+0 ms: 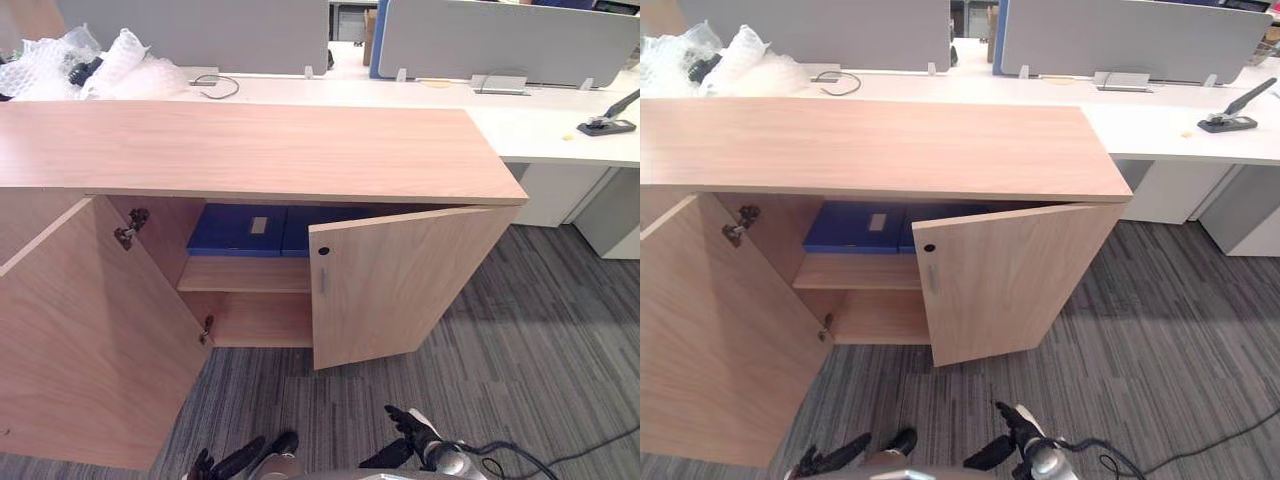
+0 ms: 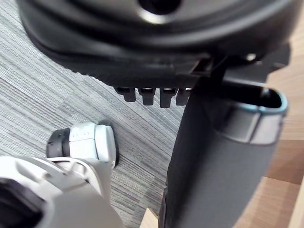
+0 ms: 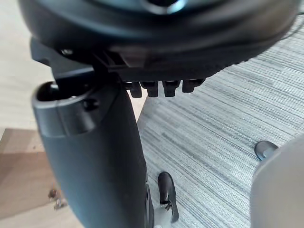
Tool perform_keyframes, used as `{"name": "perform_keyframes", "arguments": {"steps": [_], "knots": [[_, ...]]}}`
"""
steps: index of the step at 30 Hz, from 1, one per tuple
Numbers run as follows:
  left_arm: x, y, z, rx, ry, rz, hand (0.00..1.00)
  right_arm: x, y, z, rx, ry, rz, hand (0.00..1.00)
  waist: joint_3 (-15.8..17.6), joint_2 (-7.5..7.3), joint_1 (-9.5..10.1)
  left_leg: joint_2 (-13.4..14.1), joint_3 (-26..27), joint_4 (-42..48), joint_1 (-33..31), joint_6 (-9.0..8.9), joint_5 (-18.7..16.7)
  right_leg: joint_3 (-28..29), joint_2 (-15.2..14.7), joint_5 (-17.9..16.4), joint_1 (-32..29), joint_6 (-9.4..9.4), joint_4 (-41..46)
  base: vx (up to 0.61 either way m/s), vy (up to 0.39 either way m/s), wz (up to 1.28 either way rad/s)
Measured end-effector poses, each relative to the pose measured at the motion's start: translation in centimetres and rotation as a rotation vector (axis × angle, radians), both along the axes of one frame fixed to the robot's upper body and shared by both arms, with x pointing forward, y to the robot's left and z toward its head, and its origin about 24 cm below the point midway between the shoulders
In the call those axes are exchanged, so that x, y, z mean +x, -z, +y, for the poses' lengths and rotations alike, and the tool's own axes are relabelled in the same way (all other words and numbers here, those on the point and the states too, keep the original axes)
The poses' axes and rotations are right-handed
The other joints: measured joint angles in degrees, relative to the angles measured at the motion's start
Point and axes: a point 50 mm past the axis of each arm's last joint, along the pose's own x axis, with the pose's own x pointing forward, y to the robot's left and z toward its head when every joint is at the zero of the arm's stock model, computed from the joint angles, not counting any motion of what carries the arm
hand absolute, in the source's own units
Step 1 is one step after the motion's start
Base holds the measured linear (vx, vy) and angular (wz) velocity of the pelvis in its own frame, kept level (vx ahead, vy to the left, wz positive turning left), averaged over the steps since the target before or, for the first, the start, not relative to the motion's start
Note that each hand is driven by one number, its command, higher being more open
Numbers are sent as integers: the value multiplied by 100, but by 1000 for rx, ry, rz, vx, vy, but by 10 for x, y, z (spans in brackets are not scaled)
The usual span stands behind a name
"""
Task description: Walk over to the cabinet, pick up the folder, carry it to the office cabinet, place the folder inside the office cabinet, then close the office cabinet door
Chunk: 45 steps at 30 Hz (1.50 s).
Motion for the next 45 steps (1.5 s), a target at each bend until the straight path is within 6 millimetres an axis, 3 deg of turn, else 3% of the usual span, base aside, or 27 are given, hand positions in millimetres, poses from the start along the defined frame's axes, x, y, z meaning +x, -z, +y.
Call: {"name": "perform_keyframes", "arguments": {"steps": [1, 2, 3, 4, 5, 6, 7, 8, 10, 11, 12, 13, 15, 18, 21, 24, 27, 33, 36, 37, 38, 40, 41, 42, 43, 44, 45], "knots": [[12, -3, -4, -1, 25, -35, 100, -5, 2, -7, -1, 101, 12, 100, 78, 60, -43, -60, 260, 106, -88, 56, 92, -164, -15, -19, 62, -28, 5, -27, -45, 75], [23, -6, -7, 3, 54, -68, 100, -10, 4, -13, 4, 207, 27, 100, 140, 48, -114, -45, 1006, 102, -249, 263, 324, -374, -96, -9, 61, -43, 3, -43, -23, 81], [31, -8, -9, 4, 71, -90, 100, -10, 4, -14, 10, 255, 27, 100, 188, 36, -161, -6, 1603, 145, -338, 479, 313, -492, -134, 13, 46, -60, 2, -72, 26, 80], [42, -10, -14, 0, 100, -115, 100, -11, 5, -16, 15, 340, 27, 100, 295, 52, -217, 239, 2883, 767, -688, 932, 139, -702, -179, 31, 46, -70, 45, -19, 31, 74], [43, -11, -16, -5, 124, -118, 100, -12, 5, -20, 18, 411, 26, 100, 309, 56, -296, 592, 4121, 1749, -1006, 1172, -179, -894, -219, 35, 106, -63, 66, 27, 29, 79], [43, -11, -16, -1, 140, -115, 100, -14, 5, -22, 19, 459, 26, 100, 311, 59, -352, 821, 4870, 2237, -1057, 1275, -377, -1048, -232, 40, 192, -52, 55, 98, 10, 68], [43, -11, -15, 1, 146, -114, 100, -14, 5, -24, 16, 482, 25, 100, 309, 64, -394, 953, 5316, 2339, -1031, 1347, -517, -1152, -236, 41, 231, -44, 58, 168, 57, 95], [44, -10, -15, 1, 162, -112, 100, -17, 5, -27, 12, 536, 24, 100, 284, 107, -478, 1005, 6016, 2144, -978, 1529, -674, -1459, -206, 8, 298, 28, 68, 159, 61, 113], [52, -12, -13, 9, 187, -118, 100, -20, 6, -26, 20, 581, 36, 100, 327, -96, -477, 526, 5889, 1547, -875, 1518, -426, -1690, -433, -2, 282, 37, 54, 118, 56, 106], [50, -11, -10, 16, 195, -103, 100, -23, 8, -23, 37, 610, 48, 100, 303, -244, -501, 130, 5755, 877, -676, 1563, -88, -1738, -592, 40, 284, -55, 29, 110, 66, 104], [46, -8, -10, 12, 198, -83, 100, -27, 9, -23, 56, 667, 53, 100, 276, -219, -540, -174, 5575, 195, -467, 1576, 264, -1774, -643, 42, 281, -129, -16, 90, 55, 107], [45, -7, -11, 9, 200, -76, 100, -27, 9, -23, 65, 689, 53, 100, 271, -214, -552, -304, 5477, -150, -336, 1570, 446, -1791, -636, 41, 281, -130, -56, 48, 26, 97], [32, -2, -14, -16, 178, -29, 100, -29, 9, -24, 84, 751, 54, 100, 256, -64, -568, -647, 5207, -1315, 168, 1545, 933, -1905, -657, -18, 421, -168, -219, 14, -1, 72], [27, 1, -15, -30, 159, -14, 100, -34, 10, -28, 95, 823, 64, 100, 263, -10, -595, -847, 4991, -1312, 192, 1559, 976, -2207, -735, -128, 651, -18, -330, 4, -22, 54], [26, 1, -13, -45, 130, -22, 100, -35, 11, -25, 116, 862, 71, 100, 259, -59, -619, -965, 4789, -1312, 216, 1591, 1032, -2480, -753, -121, 842, 37, -435, 37, -49, 43], [27, 0, -7, -42, 99, -29, 100, -36, 12, -18, 131, 863, 87, 100, 286, -219, -614, -1068, 4599, -1311, 220, 1657, 1037, -2675, -746, 10, 956, 266, -441, 71, -56, 38], [26, -1, -2, -39, 67, -39, 100, -30, 12, -12, 149, 856, 81, 100, 315, -305, -602, -1017, 4539, -1310, 308, 1689, 997, -2598, -706, 220, 984, 242, -346, 89, -4, 7], [18, -3, -2, -45, -2, -57, 100, -28, 11, -12, 148, 845, 78, 100, 293, -261, -613, -835, 4715, -1309, 643, 1641, 761, -2502, -683, 614, 1048, 82, -128, 55, 25, -24], [13, -2, -10, -76, -59, -64, 100, -35, 11, -26, 123, 867, 81, 100, 260, -37, -659, -829, 4674, -1308, 830, 1645, 579, -2497, -988, 615, 777, 80, 946, 66, 80, 0], [9, -2, -12, -81, -69, -57, 100, -37, 10, -33, 109, 882, 75, 100, 197, 70, -716, -825, 4576, -1303, 870, 1696, 524, -2363, -1203, 506, 446, -232, 1772, 78, 109, 30], [10, -2, -11, -76, -71, -61, 100, -35, 9, -35, 109, 885, 59, 100, 188, 83, -777, -830, 4504, -1297, 870, 1708, 507, -2032, -1220, 280, 168, -319, 2201, 83, 108, 41], [15, -4, -9, -61, -79, -71, 100, -30, 7, -33, 118, 873, 27, 100, 216, 62, -769, -822, 4378, -1286, 868, 1699, 507, -1153, -938, -202, -405, -193, 2451, 27, 23, 41], [16, -4, -8, -58, -79, -73, 100, -28, 6, -32, 119, 855, 20, 100, 218, 45, -777, -810, 4261, -1278, 891, 1667, 527, -586, -654, -401, -633, -110, 2221, 1, -32, 56], [16, -4, -10, -62, -79, -72, 100, -28, 6, -31, 126, 863, 20, 100, 211, 19, -785, -810, 4129, -1284, 933, 1632, 519, -296, -440, -418, -673, -147, 1758, -22, -71, 62], [16, -4, -11, -64, -79, -72, 100, -30, 7, -30, 128, 865, 27, 100, 196, -11, -783, -823, 4058, -1285, 971, 1603, 508, -300, -402, -375, -652, -206, 1488, -20, -85, 60], [17, -4, -11, -66, -82, -76, 100, -32, 9, -22, 139, 855, 43, 100, 134, -124, -750, -881, 3975, -1285, 1001, 1560, 483, -394, -410, -117, -632, -220, 902, -8, -130, 47], [15, -3, -12, -73, -93, -70, 100, -33, 9, -21, 140, 855, 48, 100, 91, -160, -766, -872, 3899, -1286, 1015, 1549, 477, -464, -393, -122, -540, -197, 816, 39, -169, 46]]}}
